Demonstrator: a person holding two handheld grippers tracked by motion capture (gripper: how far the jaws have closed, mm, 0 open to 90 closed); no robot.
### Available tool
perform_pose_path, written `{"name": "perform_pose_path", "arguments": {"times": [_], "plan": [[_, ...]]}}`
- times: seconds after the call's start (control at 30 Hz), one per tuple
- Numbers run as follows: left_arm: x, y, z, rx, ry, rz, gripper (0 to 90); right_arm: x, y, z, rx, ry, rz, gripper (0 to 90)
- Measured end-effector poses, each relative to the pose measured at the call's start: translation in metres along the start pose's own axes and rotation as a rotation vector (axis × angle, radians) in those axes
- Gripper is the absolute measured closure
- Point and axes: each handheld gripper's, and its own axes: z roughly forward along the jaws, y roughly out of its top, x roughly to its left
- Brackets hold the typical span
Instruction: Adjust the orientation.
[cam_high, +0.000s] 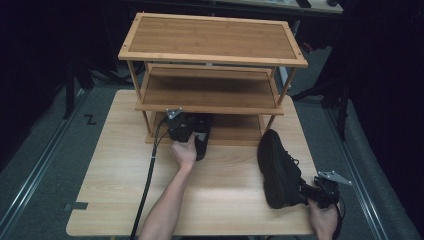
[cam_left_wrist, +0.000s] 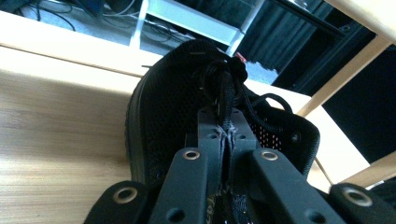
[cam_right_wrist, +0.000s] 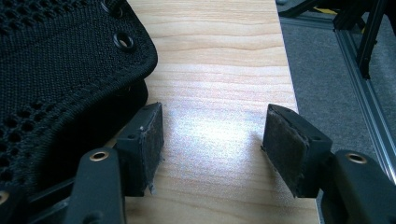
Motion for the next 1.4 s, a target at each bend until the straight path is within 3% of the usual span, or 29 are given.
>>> {"name": "perform_pose_path", "arguments": {"times": [0.2, 0.6, 0.7, 0.87, 1.0, 1.1, 1.4], "plan": [[-0.001, -0.001, 0.002, -0.022, 0.014, -0.005, 87.2, 0.000, 0.000, 0.000, 0.002, 0.000, 0.002, 38.7], [0.004, -0.004, 0.006, -0.007, 0.118, 0.105, 85.6, 0.000, 0.000, 0.000, 0.001, 0.001, 0.000, 38.7], [0.006, -0.004, 0.007, -0.001, 0.122, 0.113, 85.6, 0.000, 0.000, 0.000, 0.001, 0.001, 0.000, 38.7], [0.008, -0.004, 0.006, 0.002, 0.112, 0.126, 84.6, 0.000, 0.000, 0.000, 0.001, 0.001, 0.000, 38.7], [0.010, -0.004, 0.005, 0.009, 0.083, 0.137, 76.5, 0.000, 0.000, 0.000, 0.001, 0.001, 0.000, 38.7], [0.012, -0.004, 0.004, 0.025, 0.076, 0.156, 68.3, 0.000, 0.000, 0.000, 0.001, 0.001, 0.000, 38.6], [0.018, 0.000, -0.005, 0.041, 0.057, 0.165, 53.1, 0.000, 0.000, 0.000, 0.001, 0.002, 0.000, 38.6]]}}
